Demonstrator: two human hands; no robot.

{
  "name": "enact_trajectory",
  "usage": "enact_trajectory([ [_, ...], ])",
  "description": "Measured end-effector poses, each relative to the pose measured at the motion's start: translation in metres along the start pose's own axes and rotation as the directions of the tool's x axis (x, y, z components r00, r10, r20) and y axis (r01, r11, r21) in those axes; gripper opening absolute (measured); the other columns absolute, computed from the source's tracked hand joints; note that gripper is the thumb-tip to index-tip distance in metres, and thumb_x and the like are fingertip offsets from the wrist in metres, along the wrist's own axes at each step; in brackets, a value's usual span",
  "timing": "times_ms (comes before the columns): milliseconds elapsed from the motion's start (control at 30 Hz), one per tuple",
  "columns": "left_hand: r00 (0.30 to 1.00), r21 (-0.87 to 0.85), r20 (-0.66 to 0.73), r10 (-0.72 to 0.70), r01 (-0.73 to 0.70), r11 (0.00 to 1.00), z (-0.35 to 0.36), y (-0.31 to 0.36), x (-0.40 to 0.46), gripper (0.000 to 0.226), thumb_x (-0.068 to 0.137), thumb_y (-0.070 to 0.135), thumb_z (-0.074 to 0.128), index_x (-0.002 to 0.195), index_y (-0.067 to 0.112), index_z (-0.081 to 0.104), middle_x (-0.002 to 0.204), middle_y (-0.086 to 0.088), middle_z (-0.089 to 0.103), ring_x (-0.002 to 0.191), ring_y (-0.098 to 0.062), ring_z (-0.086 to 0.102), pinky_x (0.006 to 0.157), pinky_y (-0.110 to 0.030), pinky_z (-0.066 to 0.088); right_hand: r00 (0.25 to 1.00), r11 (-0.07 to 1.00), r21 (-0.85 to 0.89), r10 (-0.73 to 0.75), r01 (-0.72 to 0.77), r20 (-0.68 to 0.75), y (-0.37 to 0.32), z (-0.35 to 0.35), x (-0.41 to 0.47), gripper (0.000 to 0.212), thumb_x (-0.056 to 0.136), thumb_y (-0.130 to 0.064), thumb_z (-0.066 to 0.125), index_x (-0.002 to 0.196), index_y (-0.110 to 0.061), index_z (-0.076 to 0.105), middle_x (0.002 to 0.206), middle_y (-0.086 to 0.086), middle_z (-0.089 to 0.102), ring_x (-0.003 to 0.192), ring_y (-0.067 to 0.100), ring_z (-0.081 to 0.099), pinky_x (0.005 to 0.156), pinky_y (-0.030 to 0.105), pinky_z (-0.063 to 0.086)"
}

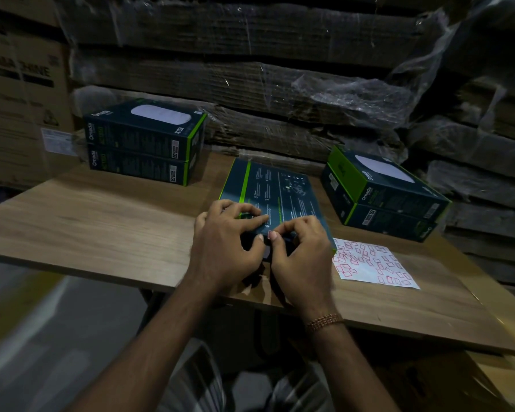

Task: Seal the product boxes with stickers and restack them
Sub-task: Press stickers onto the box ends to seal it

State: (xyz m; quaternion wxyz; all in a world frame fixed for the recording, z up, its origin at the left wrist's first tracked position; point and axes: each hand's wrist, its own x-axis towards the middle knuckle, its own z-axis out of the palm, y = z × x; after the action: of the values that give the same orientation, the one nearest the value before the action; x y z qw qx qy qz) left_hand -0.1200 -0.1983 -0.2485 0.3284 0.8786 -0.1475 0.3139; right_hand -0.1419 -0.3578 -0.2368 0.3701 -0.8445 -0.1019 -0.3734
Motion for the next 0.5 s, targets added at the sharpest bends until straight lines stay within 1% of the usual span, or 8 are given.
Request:
enact_trajectory([
  [233, 1.000, 0.001, -0.008, -0.007, 0.007, 1.000, -0.0009, 0.0017, -0.0008, 0.048, 0.088, 0.052, 0.055, 0.131, 0.043, 0.074, 0.131, 0.026, 0.061, 0.133, -0.012, 0.043, 0.107, -0.049, 0.037, 1.000, 1.000, 0.014, -0.020, 0.020, -0.012, 0.0050, 0.0053, -0.0030, 0.012, 0.094, -0.020, 0.075, 0.089, -0.025, 0.065, 0.097, -0.011, 0.056, 0.095, 0.017, 0.060, 0.078, 0.043, 0.057],
  [500, 1.000, 0.022, -0.005, 0.006, -0.006, 1.000, -0.0020, 0.0023, -0.0020, 0.048, 0.089, 0.059, 0.058, 0.132, 0.043, 0.073, 0.132, 0.026, 0.060, 0.133, -0.012, 0.043, 0.107, -0.051, 0.039, 0.998, 0.999, -0.007, -0.041, 0.041, -0.050, 0.0030, 0.0070, -0.0062, 0.013, 0.093, -0.019, 0.075, 0.089, -0.024, 0.064, 0.097, -0.011, 0.053, 0.094, 0.015, 0.056, 0.078, 0.039, 0.054],
])
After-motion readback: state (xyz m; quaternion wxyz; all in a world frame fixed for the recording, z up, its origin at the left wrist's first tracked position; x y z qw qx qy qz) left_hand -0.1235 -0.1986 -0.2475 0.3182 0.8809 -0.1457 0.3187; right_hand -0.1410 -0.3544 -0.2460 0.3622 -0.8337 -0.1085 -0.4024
